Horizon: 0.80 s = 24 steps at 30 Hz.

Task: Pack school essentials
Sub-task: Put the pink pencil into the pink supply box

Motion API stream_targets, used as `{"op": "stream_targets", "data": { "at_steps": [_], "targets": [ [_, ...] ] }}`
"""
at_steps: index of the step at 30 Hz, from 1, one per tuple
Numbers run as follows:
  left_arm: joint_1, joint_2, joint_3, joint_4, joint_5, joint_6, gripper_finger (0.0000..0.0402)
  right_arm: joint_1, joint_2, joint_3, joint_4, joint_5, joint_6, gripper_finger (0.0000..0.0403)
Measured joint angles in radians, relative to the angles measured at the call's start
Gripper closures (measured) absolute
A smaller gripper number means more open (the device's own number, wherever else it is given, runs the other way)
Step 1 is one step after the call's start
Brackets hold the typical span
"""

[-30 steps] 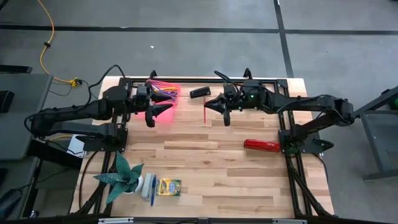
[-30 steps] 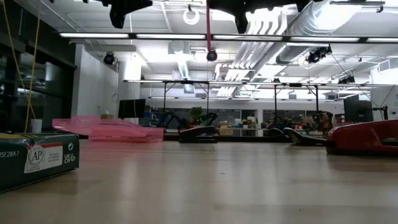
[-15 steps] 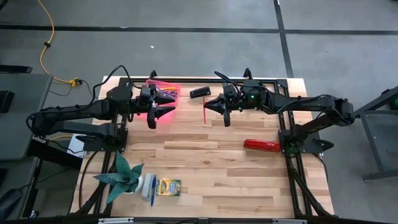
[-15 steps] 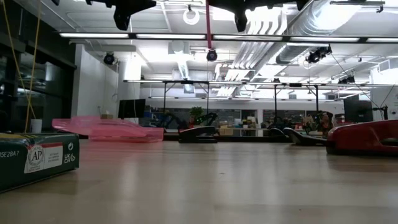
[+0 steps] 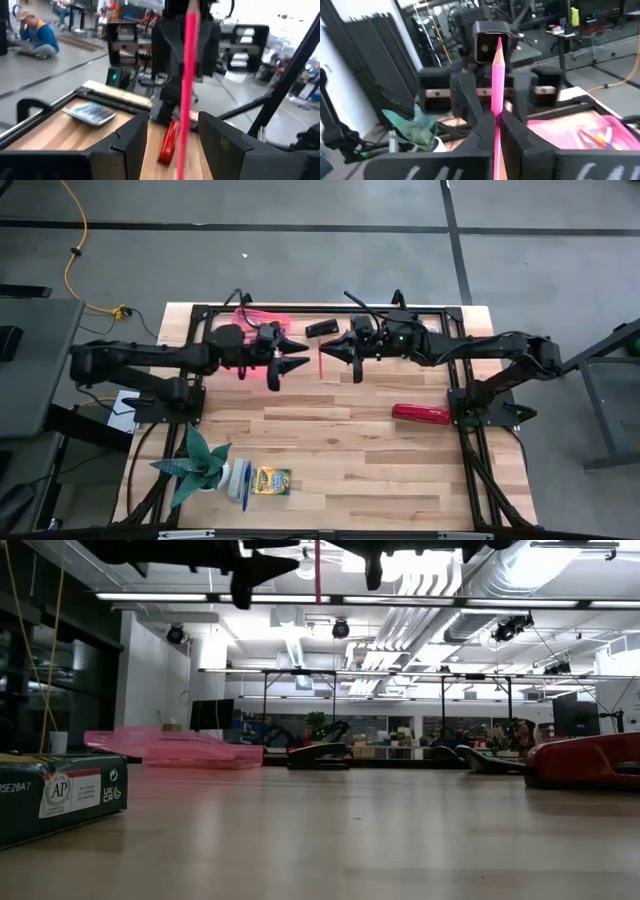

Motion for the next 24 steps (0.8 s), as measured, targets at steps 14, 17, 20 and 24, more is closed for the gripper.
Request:
{"op": "stream_targets", "data": {
  "at_steps": [14,17,20,24],
  "targets": [
    [-0.024,0.165,0.110,0.022,0.081,-0.011,0.0237,0.006,0.015,0.000,0.054,0.005,0.009,0.0402],
    [-0.024,0.165,0.112,0.029,0.095,-0.008,0.0237,0.006,0.015,0.000,0.060,0.006,0.009,0.0402],
    [-0.024,0.165,0.112,0.064,0.097,-0.011,0.0237,0.006,0.015,0.000,0.065,0.006,0.009,0.0402],
    [-0.020,0.164,0.112,0.112,0.088,-0.020,0.0239,0.006,0.015,0.000,0.083,0.006,0.018,0.0402]
  ]
}}
